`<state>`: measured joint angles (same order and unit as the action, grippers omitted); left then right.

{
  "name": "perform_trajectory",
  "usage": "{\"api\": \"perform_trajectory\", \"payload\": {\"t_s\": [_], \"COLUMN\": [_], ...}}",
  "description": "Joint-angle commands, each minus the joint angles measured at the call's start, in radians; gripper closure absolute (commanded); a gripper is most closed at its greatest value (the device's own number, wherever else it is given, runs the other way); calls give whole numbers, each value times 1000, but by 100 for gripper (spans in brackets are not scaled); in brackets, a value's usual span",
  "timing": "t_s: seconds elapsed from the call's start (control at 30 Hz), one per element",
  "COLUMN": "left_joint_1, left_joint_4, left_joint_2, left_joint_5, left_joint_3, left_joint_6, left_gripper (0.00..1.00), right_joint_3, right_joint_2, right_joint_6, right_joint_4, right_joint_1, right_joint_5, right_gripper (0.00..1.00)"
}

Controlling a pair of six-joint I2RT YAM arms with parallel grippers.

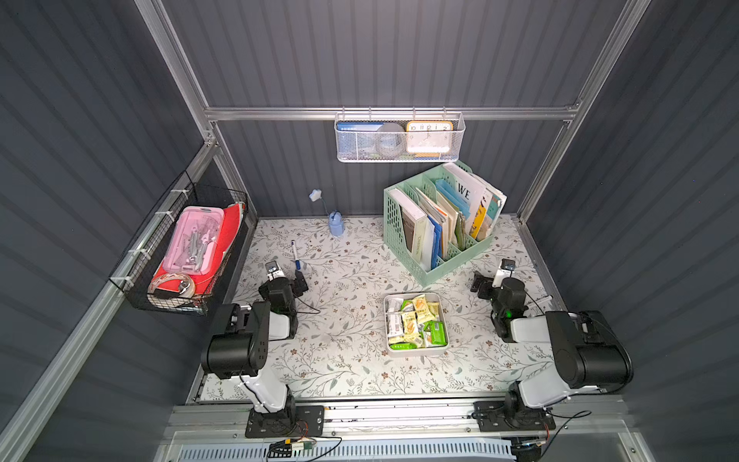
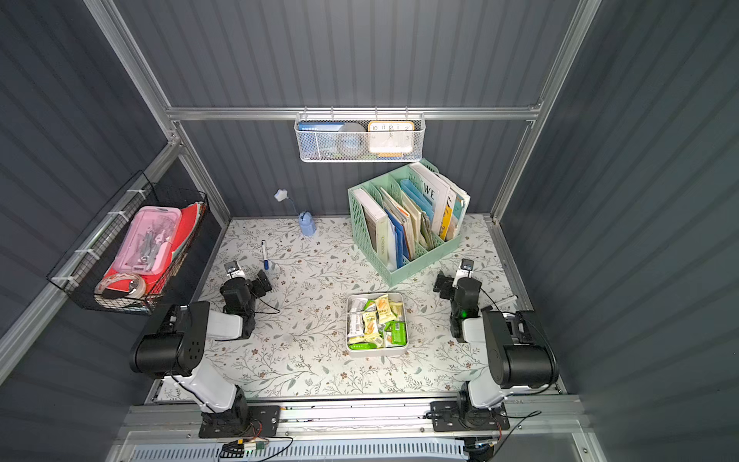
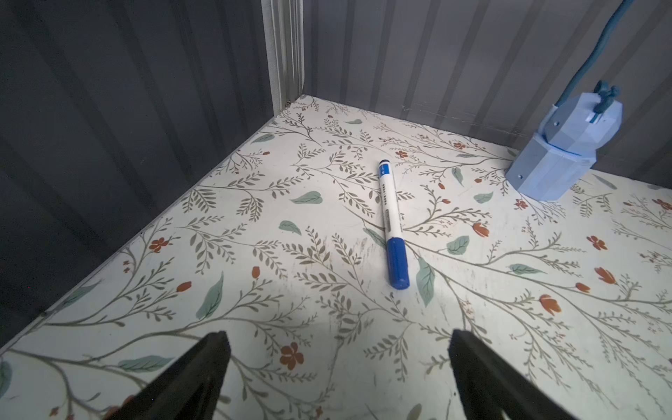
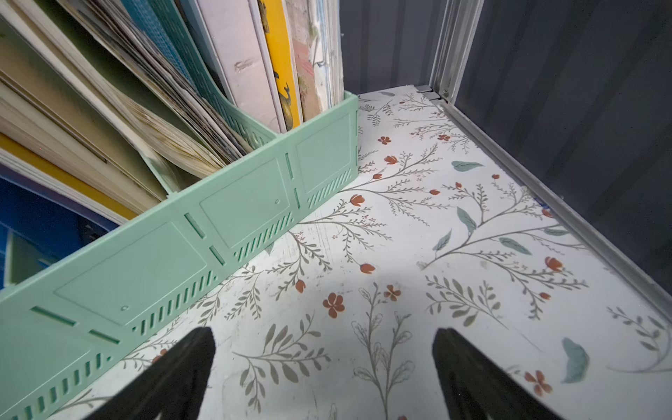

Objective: Take the cookies out of the storage box
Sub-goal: Pick up the cookie from the storage box.

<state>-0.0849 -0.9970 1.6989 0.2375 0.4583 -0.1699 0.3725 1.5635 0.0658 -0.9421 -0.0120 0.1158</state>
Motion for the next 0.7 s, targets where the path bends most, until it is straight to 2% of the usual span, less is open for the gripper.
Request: {"api": "perform_trajectory", "payload": {"t_s": [0.0,0.37,0.43,0.53,0.63,0.67], "left_joint_1": [2,2,2,2,3,2], "left_joint_4": [20,19,10,98,304,380], "left_joint_2": [4,4,0,-62,-167,-201], "left_joint_5": [-35,-51,-36,-26,-5,18], "left_joint_3": [20,22,15,39,108,138], "left_joint_6": [28,29,29,25,15,-37], "left_gripper": [0,0,0,0,0,0], "right_joint_3": [3,3,-17,-66,-60,-43], "right_joint_2": [4,2,-18,-120,-301,-376], "right_joint_6": [-10,-12,-15,-6,-34,-15], "right_joint_4": [-15,-16,-39,-41,157,264], "right_joint_1": [2,1,13,24,26,26], "right_joint_5": [-6,-7,46,129,95,97], "right_gripper": [1,1,1,1,1,1]}}
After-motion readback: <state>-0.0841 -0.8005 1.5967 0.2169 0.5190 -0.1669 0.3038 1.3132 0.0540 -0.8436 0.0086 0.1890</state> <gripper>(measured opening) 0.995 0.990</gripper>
